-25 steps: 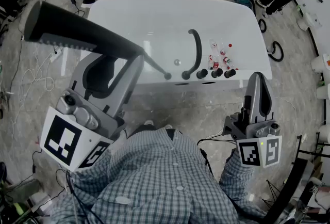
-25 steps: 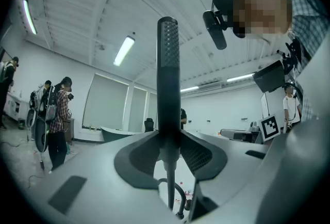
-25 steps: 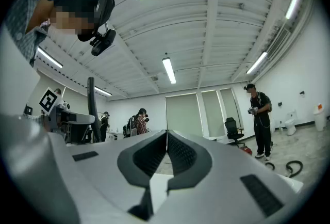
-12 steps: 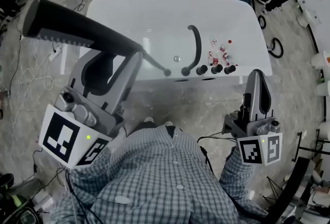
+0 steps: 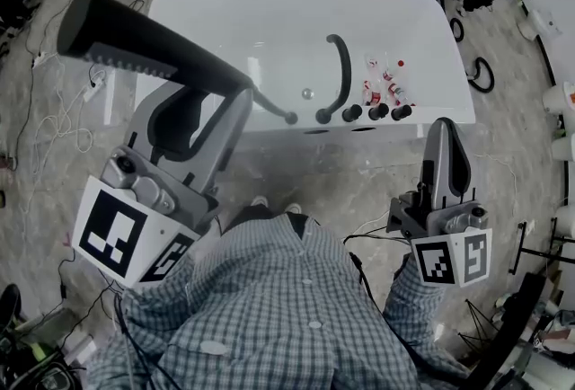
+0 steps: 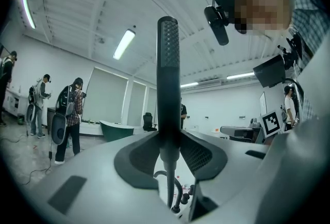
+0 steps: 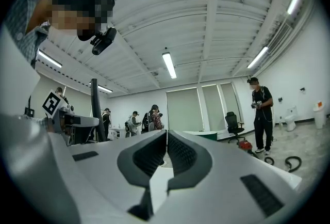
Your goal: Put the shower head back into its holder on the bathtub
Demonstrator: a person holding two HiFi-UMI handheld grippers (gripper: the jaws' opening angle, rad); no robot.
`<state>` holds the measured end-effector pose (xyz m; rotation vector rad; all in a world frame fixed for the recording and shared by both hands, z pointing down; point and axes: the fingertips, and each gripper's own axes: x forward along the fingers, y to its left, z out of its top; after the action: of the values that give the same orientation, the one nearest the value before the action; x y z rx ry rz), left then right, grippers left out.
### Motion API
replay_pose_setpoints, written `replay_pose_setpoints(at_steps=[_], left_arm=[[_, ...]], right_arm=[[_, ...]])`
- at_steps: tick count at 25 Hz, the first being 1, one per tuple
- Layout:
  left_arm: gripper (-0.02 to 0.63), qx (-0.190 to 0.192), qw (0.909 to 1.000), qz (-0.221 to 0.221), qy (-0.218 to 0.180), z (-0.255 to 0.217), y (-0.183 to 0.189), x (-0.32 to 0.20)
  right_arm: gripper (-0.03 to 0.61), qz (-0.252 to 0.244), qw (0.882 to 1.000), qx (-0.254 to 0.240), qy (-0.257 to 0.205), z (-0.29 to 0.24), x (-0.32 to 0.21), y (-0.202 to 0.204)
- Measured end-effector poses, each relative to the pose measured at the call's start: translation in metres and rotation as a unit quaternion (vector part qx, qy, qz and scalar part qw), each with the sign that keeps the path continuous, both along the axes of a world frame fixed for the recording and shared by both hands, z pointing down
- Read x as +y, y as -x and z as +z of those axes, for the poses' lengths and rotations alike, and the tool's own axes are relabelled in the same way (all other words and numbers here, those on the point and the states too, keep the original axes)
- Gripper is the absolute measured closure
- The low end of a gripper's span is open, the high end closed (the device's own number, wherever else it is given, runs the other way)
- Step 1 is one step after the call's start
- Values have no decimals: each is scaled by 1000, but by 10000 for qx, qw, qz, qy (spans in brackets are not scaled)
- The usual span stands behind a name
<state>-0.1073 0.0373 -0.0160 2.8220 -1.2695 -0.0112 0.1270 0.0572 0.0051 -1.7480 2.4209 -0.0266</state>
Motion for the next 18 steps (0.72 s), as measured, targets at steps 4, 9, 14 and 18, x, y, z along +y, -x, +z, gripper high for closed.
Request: replay_pose_setpoints(at_steps=[4,9,14,18], left_arm=[[494,9,9998,66,164,8,0,-3],[494,23,9994,116,312,19,-4,-9],[494,-139,9989,138,425,38,-12,-18],[494,-248,9982,205,497,50,-15,-21]], right_arm=[[560,11,9999,-5,100,3,1,2],[560,27,9997,60,244,13,-1,4],[560,41,9992,132,387,28,-3,2],[560,73,9987,143,476,36,-2,2]])
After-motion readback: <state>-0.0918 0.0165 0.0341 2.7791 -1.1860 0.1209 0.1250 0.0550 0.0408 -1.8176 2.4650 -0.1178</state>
